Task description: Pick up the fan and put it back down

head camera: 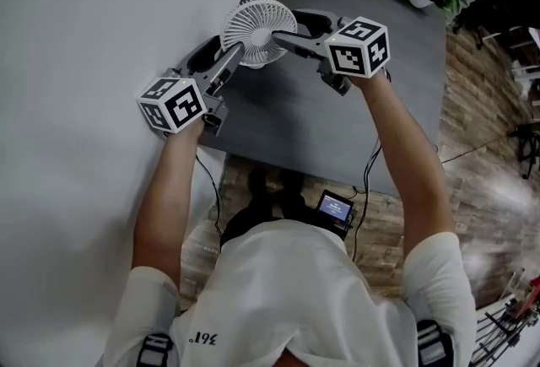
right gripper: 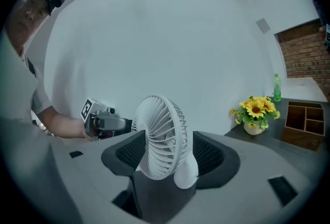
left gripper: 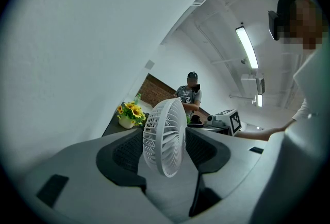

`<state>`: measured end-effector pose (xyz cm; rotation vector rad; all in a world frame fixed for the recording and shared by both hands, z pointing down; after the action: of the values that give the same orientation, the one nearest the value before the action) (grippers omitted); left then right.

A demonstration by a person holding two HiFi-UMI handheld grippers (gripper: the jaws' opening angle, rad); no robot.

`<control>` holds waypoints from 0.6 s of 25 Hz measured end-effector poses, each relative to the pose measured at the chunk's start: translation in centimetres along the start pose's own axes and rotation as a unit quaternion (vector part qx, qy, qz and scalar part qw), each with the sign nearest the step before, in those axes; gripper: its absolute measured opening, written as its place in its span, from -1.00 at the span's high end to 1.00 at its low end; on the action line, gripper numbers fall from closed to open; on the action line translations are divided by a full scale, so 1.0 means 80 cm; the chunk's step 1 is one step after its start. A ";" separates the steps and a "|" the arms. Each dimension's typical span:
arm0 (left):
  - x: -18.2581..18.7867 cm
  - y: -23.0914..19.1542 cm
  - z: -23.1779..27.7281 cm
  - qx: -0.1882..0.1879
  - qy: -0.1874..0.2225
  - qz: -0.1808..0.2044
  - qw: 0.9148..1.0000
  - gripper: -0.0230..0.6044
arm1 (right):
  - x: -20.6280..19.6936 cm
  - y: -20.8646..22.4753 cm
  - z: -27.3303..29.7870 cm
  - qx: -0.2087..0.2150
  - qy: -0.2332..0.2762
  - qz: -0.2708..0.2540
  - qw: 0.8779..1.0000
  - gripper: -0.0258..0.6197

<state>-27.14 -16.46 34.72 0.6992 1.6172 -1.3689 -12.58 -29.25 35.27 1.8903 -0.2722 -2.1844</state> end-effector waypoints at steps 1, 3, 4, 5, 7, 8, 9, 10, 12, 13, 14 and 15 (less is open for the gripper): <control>-0.001 0.000 0.000 0.000 0.001 -0.001 1.000 0.11 | -0.001 0.001 0.002 0.001 -0.001 0.000 1.000 0.09; -0.002 -0.001 0.001 0.000 0.004 -0.003 1.000 0.11 | -0.002 0.001 0.004 0.004 0.000 0.004 1.000 0.09; -0.002 -0.001 0.001 0.000 0.005 -0.004 1.000 0.11 | -0.003 0.000 0.005 0.006 0.001 0.007 1.000 0.10; -0.001 -0.001 0.001 0.001 0.007 -0.004 1.000 0.11 | -0.003 -0.001 0.006 0.008 0.002 0.010 1.000 0.10; 0.000 -0.001 0.001 0.002 0.009 -0.005 1.000 0.11 | -0.003 -0.003 0.007 0.014 0.004 0.017 1.000 0.10; 0.000 -0.001 0.001 0.002 0.010 -0.007 1.000 0.11 | -0.004 -0.004 0.008 0.017 0.005 0.021 1.000 0.10; -0.001 -0.001 0.001 0.001 0.011 -0.009 1.000 0.11 | -0.004 -0.004 0.008 0.021 0.006 0.025 0.999 0.10; -0.001 -0.001 0.001 0.000 0.011 -0.011 1.000 0.11 | -0.005 -0.005 0.009 0.024 0.007 0.029 0.999 0.10; 0.000 -0.001 0.002 0.001 0.012 -0.013 1.000 0.11 | -0.005 -0.006 0.009 0.027 0.010 0.035 0.999 0.10; 0.000 -0.001 0.003 0.002 0.013 -0.013 1.000 0.11 | -0.005 -0.007 0.009 0.028 0.011 0.036 0.999 0.10; 0.001 -0.002 0.003 0.003 0.013 -0.013 1.000 0.11 | -0.005 -0.007 0.009 0.029 0.012 0.036 0.999 0.10; 0.001 -0.002 0.003 0.004 0.013 -0.013 1.000 0.11 | -0.004 -0.008 0.009 0.030 0.012 0.036 0.999 0.10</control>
<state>-27.25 -16.77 34.74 0.7061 1.6466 -1.3909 -13.31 -28.57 35.53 1.9064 -0.3976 -2.1281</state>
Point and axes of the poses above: the fingertips, and each gripper's own axes: z forward along the fingers, y to its right, x out of its top, the point moved 6 cm from there along -z, backward along the fingers, and after that the axes turned 10 degrees about y, right-handed, at the moved point
